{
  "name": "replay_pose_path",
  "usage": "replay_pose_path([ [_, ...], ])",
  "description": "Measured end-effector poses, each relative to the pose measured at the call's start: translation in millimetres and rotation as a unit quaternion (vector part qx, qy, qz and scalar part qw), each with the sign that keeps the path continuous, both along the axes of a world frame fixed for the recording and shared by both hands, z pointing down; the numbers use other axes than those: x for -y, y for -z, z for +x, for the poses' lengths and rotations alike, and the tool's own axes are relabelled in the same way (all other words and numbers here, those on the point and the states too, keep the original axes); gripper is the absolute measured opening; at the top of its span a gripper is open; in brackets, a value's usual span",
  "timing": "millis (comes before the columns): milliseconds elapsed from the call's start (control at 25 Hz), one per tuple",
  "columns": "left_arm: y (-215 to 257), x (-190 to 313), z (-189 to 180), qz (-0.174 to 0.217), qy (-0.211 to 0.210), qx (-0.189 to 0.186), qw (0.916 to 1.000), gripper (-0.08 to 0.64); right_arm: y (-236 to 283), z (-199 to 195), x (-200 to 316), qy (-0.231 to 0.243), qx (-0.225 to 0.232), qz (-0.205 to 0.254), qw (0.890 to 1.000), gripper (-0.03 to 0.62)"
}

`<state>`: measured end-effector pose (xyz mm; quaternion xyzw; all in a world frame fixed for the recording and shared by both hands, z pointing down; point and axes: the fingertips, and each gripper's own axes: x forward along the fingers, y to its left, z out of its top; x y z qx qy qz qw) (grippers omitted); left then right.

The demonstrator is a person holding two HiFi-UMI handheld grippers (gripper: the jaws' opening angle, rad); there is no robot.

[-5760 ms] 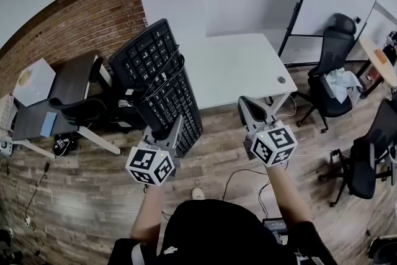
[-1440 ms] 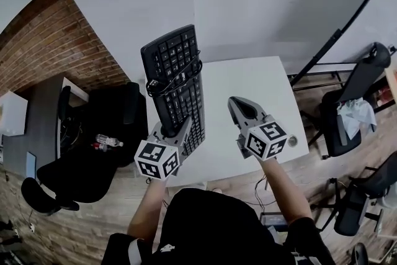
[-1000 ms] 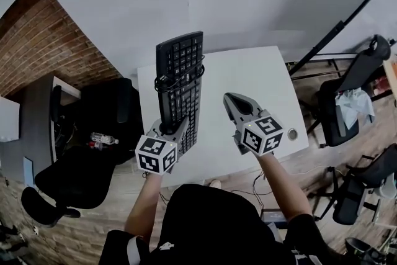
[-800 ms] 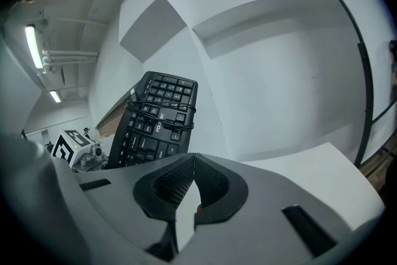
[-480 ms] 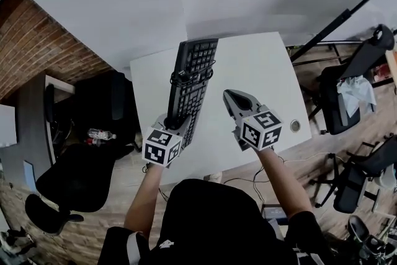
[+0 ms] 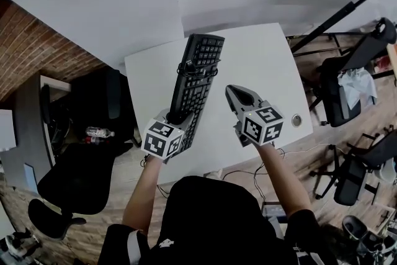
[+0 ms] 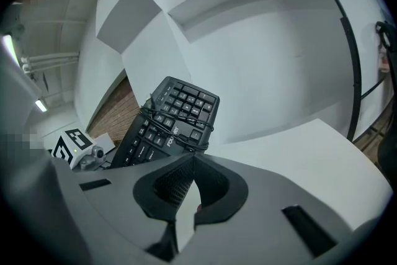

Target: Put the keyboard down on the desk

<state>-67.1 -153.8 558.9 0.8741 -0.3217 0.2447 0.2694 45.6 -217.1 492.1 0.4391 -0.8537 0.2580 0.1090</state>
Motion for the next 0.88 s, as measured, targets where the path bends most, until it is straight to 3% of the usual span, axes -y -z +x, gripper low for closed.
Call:
replay_pose_path([
  [880, -47, 7, 8, -0.124, -0.028, -0.025, 0.9916, 0.094, -62, -2, 10, 0.003, -0.02, -0.067, 0.998, 0.04],
])
